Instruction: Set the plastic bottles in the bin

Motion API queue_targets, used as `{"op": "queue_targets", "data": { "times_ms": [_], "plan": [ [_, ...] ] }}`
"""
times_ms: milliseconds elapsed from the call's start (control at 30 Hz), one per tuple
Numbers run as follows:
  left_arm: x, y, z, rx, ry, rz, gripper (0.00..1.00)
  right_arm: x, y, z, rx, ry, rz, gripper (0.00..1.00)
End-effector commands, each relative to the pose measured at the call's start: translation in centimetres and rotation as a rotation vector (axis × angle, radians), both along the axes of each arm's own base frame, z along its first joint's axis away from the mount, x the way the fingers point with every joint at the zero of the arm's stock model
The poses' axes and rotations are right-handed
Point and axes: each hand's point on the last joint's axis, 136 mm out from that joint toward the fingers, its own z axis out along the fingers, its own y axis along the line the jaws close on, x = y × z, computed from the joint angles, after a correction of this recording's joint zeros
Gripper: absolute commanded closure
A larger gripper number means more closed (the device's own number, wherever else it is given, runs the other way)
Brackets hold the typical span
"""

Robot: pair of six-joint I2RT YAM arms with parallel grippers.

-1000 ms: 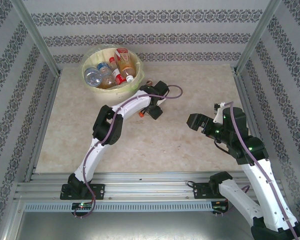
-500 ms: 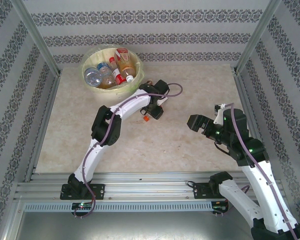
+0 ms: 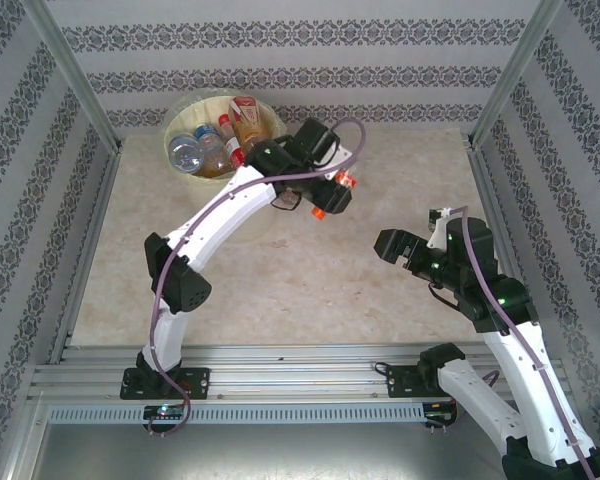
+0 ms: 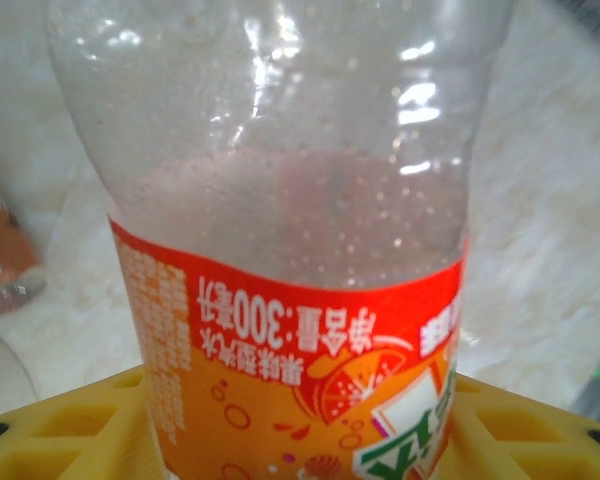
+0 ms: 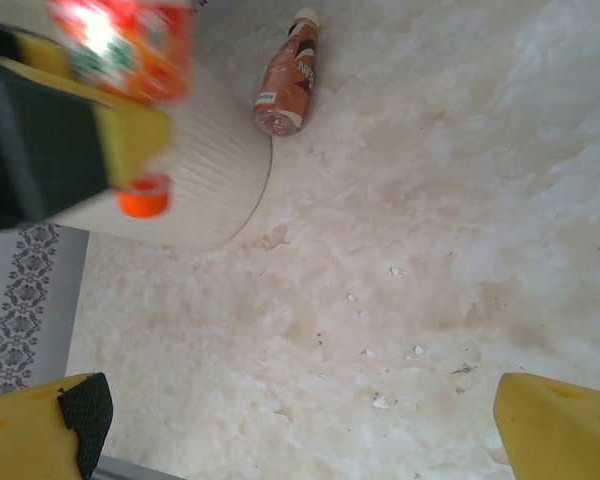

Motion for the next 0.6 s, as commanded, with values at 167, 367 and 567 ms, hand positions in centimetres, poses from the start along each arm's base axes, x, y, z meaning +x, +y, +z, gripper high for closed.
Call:
{"op": "queue_targets", "data": {
  "times_ms": [167,367,567],
  "plan": [
    [-0.1,5.3,10.8,-0.207,-0.053,0.177,0.42,0.1,0.1,1.2,0.027,-0.037,0.003,0.02],
    [3.0,13.1,13.6,-0.251,-0.107,0.449,0.42,0.2,0.3,1.1,0.03,-0.034,0.009,0.02],
    [5.5,19.7,14.7,-0.308,-0.112,0.67,0.4,0.3,0.3,1.0,0.031,-0.034,0.011,0.02]
  ]
}}
